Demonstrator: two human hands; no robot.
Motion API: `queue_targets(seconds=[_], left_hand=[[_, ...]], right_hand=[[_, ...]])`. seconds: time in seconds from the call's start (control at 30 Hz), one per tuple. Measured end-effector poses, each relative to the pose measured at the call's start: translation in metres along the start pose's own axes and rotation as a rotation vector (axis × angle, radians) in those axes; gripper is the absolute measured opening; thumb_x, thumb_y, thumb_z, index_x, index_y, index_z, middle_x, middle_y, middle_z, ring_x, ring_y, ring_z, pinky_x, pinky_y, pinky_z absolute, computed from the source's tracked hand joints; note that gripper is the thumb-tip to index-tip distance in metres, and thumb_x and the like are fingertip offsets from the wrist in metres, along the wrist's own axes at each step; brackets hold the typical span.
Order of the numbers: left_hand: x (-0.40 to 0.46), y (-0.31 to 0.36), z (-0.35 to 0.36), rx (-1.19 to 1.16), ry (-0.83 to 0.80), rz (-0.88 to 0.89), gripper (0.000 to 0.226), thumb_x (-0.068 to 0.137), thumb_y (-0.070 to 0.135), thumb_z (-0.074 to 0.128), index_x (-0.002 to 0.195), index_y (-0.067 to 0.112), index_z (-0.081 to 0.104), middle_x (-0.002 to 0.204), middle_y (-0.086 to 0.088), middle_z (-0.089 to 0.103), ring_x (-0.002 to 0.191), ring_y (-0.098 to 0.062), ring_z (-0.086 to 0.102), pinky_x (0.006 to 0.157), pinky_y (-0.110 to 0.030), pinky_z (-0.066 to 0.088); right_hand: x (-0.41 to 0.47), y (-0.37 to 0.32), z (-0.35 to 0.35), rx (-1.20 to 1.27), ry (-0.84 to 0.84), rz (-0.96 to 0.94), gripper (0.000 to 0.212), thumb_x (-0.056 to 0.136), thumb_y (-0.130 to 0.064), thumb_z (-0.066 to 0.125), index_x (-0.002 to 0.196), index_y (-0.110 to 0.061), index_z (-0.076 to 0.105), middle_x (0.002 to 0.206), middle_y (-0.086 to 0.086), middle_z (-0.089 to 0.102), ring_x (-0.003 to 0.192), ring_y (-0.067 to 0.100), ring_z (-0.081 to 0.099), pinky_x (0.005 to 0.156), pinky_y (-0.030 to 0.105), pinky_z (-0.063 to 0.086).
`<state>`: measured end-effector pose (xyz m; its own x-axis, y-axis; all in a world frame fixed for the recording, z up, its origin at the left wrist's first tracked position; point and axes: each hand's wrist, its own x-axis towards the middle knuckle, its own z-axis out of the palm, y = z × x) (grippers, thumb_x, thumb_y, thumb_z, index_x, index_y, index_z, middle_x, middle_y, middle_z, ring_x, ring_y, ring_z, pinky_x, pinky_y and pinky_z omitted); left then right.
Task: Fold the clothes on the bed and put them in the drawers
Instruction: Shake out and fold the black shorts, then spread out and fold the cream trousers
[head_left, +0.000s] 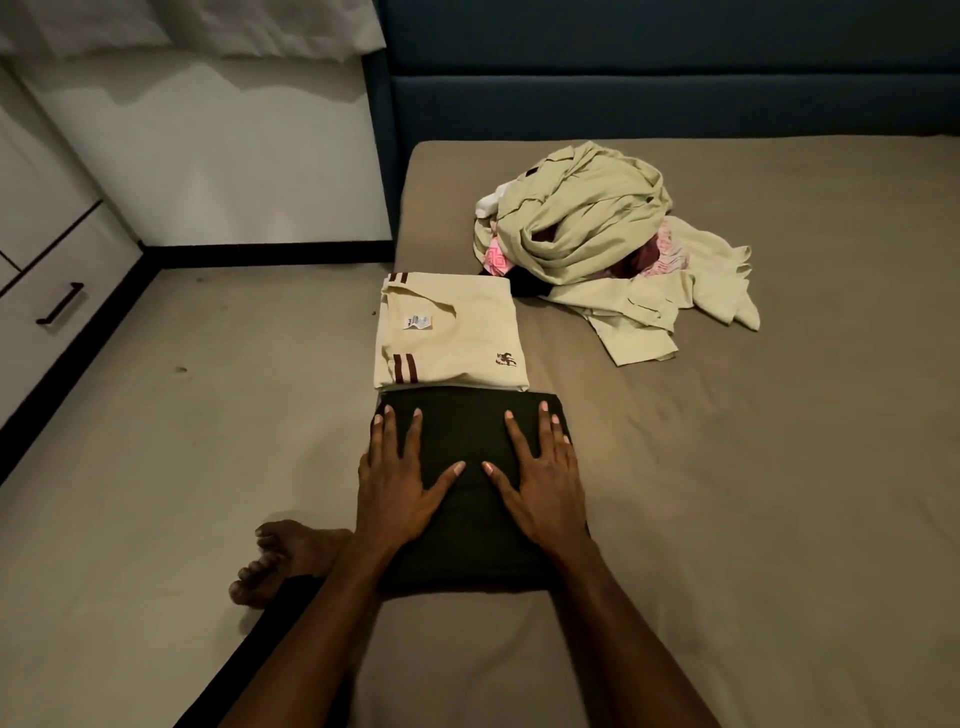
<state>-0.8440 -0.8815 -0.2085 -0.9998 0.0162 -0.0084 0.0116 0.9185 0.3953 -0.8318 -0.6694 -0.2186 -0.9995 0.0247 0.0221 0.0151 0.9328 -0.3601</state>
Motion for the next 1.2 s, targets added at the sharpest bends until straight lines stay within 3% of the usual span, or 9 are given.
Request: queue_targets(seconds=[0.3, 0.43, 0.57, 0.7, 0.87, 0.97, 1.03, 1.13, 1.2], left_hand=[[0.005, 0.015, -0.011, 0.136, -0.108, -0.08, 0.099, 0.086, 0.088, 0.024, 0.163, 0.031, 0.0, 0.171, -0.01, -0.006, 0.158, -0.028, -0.003, 0.122, -0.061, 0.016], [0.01, 0.057, -0.02, 0.203, 0.049, -0.162, 0.071, 0.098, 0.067, 0.04, 0.15, 0.019, 0.041, 0.16, -0.016, 0.035, 0.149, -0.032, 0.029, 0.117, -0.06, 0.022], [0.036, 0.097, -0.01, 0.151, 0.254, 0.074, 0.043, 0.093, 0.046, 0.061, 0.121, 0.014, 0.064, 0.12, -0.013, 0.065, 0.115, -0.029, 0.059, 0.098, -0.049, 0.044], [0.081, 0.118, -0.002, 0.111, 0.229, 0.341, 0.036, 0.089, 0.038, 0.068, 0.116, 0.014, 0.066, 0.1, -0.008, 0.07, 0.094, -0.026, 0.066, 0.084, -0.041, 0.05], [0.138, 0.116, 0.003, -0.075, 0.189, 0.296, 0.037, 0.095, 0.039, 0.058, 0.126, 0.02, 0.06, 0.109, -0.003, 0.07, 0.102, -0.024, 0.062, 0.086, -0.037, 0.048], [0.155, 0.111, 0.005, -0.161, 0.185, 0.277, 0.034, 0.096, 0.04, 0.056, 0.128, 0.026, 0.059, 0.107, 0.005, 0.07, 0.103, -0.017, 0.063, 0.086, -0.034, 0.05], [0.158, 0.11, 0.004, -0.198, 0.179, 0.277, 0.032, 0.097, 0.04, 0.058, 0.126, 0.028, 0.06, 0.104, 0.009, 0.071, 0.101, -0.012, 0.064, 0.085, -0.031, 0.05], [0.155, 0.114, -0.004, -0.345, 0.157, 0.199, 0.028, 0.096, 0.04, 0.063, 0.122, 0.029, 0.061, 0.1, 0.012, 0.073, 0.098, -0.008, 0.067, 0.086, -0.032, 0.052], [0.146, 0.125, -0.008, -0.403, 0.107, 0.144, 0.032, 0.094, 0.046, 0.065, 0.121, 0.03, 0.059, 0.099, 0.012, 0.074, 0.096, -0.007, 0.068, 0.088, -0.035, 0.053]], right_hand=[[0.003, 0.001, -0.003, 0.05, -0.005, -0.003, 0.078, 0.096, -0.078, 0.024, 0.163, -0.044, 0.001, 0.172, 0.005, -0.016, 0.159, 0.026, -0.008, 0.128, 0.041, 0.004], [0.015, 0.003, -0.018, 0.22, 0.028, 0.03, 0.072, 0.1, -0.068, 0.039, 0.162, -0.037, 0.022, 0.172, 0.007, 0.008, 0.157, 0.026, 0.012, 0.126, 0.043, 0.02], [0.066, 0.022, -0.044, 0.269, 0.201, 0.05, 0.062, 0.1, -0.041, 0.06, 0.154, -0.019, 0.042, 0.164, 0.013, 0.029, 0.146, 0.031, 0.035, 0.116, 0.044, 0.038], [0.151, 0.033, -0.074, 0.376, 0.268, 0.097, 0.06, 0.091, -0.017, 0.068, 0.146, -0.007, 0.047, 0.153, 0.018, 0.039, 0.126, 0.039, 0.055, 0.099, 0.042, 0.048], [0.277, 0.029, -0.106, 0.083, 0.359, 0.084, 0.085, 0.092, -0.019, 0.066, 0.162, -0.025, 0.019, 0.123, 0.021, 0.054, 0.094, 0.043, 0.063, 0.067, 0.043, 0.049], [0.33, 0.04, -0.102, -0.089, 0.299, 0.099, 0.076, 0.096, -0.027, 0.059, 0.161, -0.024, 0.02, 0.118, 0.022, 0.063, 0.103, 0.044, 0.064, 0.075, 0.048, 0.051], [0.341, 0.047, -0.097, -0.136, 0.313, 0.128, 0.053, 0.098, -0.025, 0.055, 0.147, -0.016, 0.04, 0.118, 0.021, 0.066, 0.107, 0.044, 0.064, 0.083, 0.049, 0.053], [0.323, 0.051, -0.093, 0.075, 0.514, 0.152, 0.019, 0.094, -0.016, 0.059, 0.11, -0.007, 0.055, 0.1, 0.018, 0.069, 0.09, 0.042, 0.066, 0.071, 0.044, 0.052], [0.286, 0.057, -0.091, 0.263, 0.688, 0.157, 0.019, 0.091, -0.022, 0.069, 0.093, -0.01, 0.053, 0.084, 0.012, 0.065, 0.077, 0.037, 0.063, 0.062, 0.04, 0.047]])
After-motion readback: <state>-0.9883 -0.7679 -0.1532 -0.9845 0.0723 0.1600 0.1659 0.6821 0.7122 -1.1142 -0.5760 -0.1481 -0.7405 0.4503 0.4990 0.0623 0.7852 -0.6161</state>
